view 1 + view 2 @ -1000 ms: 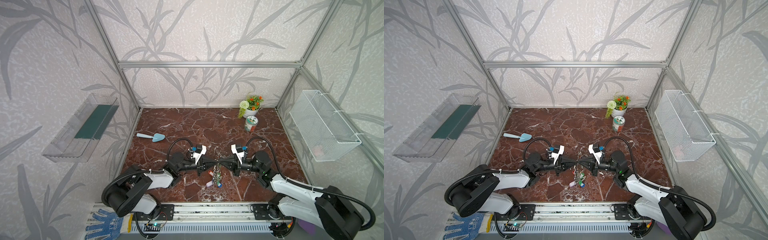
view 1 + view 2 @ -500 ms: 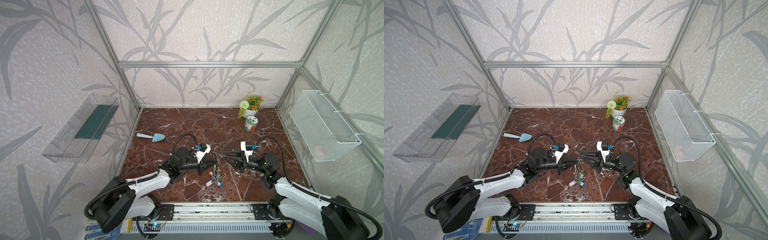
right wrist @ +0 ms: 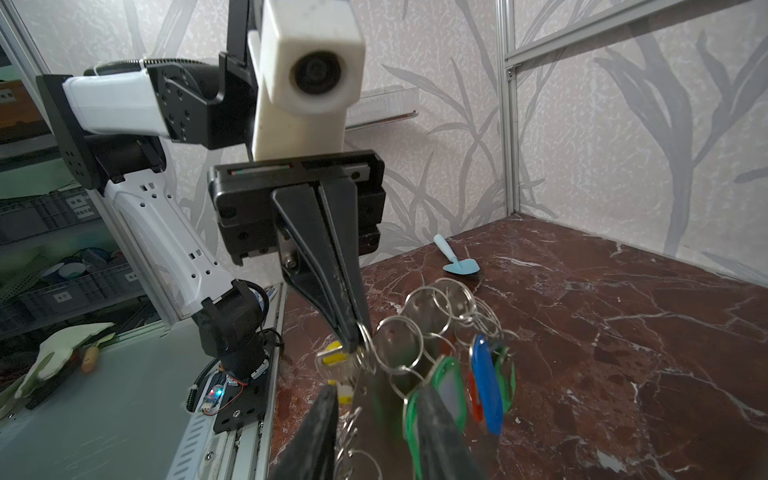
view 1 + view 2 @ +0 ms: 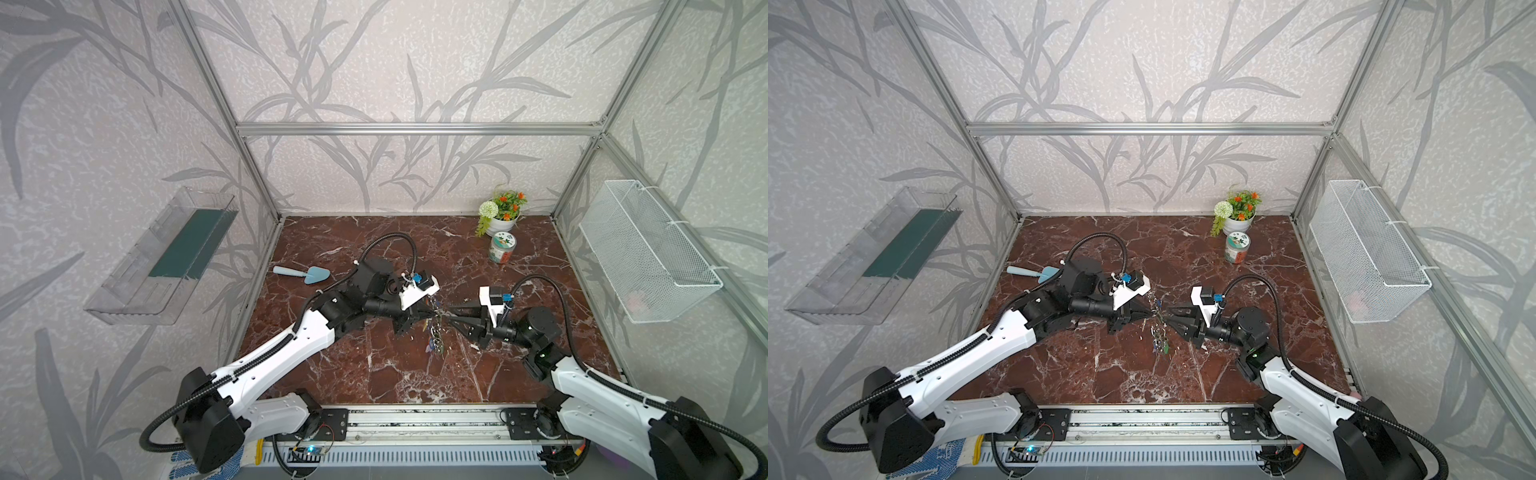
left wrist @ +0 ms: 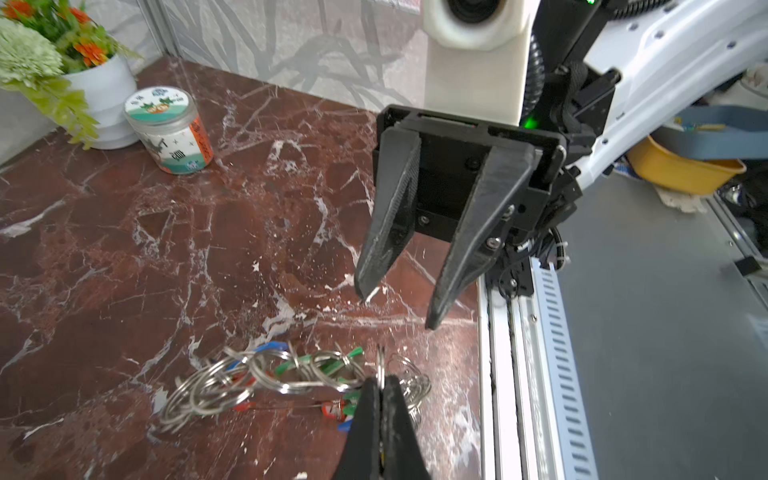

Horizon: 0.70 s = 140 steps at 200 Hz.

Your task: Put the keys on the keyring

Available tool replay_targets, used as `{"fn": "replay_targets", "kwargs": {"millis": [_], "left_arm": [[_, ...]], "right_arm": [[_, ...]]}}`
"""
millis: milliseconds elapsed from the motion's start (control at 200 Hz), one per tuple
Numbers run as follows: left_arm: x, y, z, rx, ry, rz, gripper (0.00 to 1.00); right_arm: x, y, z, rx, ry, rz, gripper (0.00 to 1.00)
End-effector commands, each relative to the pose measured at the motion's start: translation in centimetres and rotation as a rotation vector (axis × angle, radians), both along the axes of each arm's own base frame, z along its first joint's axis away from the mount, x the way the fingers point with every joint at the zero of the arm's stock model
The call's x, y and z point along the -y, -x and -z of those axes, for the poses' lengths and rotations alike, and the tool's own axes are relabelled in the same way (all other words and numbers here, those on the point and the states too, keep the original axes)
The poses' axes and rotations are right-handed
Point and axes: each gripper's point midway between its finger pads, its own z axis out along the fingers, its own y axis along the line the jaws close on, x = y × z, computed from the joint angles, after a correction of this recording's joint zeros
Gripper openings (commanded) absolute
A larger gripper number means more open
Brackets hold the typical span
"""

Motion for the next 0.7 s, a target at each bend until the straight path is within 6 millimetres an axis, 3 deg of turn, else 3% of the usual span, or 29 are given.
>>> {"fn": "replay_targets", "kwargs": {"millis": [0,355,695], "left_arm": [[-1.1,2.0,0.6,0.007,-0.114,0.138,0.0],[-0.7,1.1,-1.0,0.026,-0.209,0.217,0.0],[0.8,0.3,-1.0,-0.005,-0.217,0.248,0.0]], "right_arm": [[-0.1,0.4,-0.6,0.043,0.005,-0.008,0.34],[-0.8,0.8,-0.4,0.034,0.007,-0.055,0.33],[-1.1,1.0,-0.7,0.034,-0.004,-0.071,0.32]]}}
